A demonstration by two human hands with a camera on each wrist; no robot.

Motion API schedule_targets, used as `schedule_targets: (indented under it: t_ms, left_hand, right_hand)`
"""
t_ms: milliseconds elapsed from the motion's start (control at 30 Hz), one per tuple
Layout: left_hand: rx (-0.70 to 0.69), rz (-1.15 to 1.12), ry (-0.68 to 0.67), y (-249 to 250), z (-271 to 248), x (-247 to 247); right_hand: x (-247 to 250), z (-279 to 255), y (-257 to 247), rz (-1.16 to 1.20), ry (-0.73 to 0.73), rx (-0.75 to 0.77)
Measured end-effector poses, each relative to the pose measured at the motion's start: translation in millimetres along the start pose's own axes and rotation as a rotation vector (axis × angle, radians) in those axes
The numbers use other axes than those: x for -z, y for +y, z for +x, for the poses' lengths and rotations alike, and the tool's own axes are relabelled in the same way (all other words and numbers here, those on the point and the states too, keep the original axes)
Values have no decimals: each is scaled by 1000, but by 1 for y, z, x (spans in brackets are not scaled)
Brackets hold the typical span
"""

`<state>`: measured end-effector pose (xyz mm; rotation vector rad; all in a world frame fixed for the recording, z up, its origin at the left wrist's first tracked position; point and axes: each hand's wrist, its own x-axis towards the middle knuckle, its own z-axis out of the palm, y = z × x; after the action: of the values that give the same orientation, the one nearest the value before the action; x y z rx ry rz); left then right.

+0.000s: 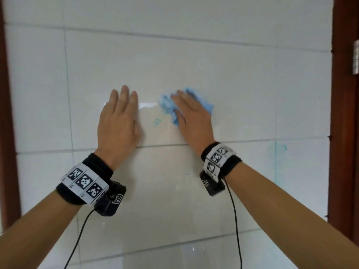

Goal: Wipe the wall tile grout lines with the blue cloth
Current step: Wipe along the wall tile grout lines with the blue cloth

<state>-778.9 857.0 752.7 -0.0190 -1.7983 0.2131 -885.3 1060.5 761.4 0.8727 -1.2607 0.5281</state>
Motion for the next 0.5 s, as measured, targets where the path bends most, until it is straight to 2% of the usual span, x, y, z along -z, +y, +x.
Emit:
schedule_targets:
  t_ms: [100, 167, 233, 367, 500]
  left_hand:
    - [24, 8, -24, -4, -4, -2]
    - [14, 8, -19, -7, -4, -2]
    - [14, 2, -21, -10, -4, -3]
    - [8, -4, -17, -13, -4, 1]
    - [9, -22, -20, -10, -5, 6]
  right_hand:
    - [-5, -12, 12, 20, -181, 165]
    - [-2, 0, 34, 9, -263, 210]
    - [7, 24, 54, 2, -232, 136]
    - [16, 68, 63, -14, -62, -63]
    - [4, 58, 35, 24, 19, -121]
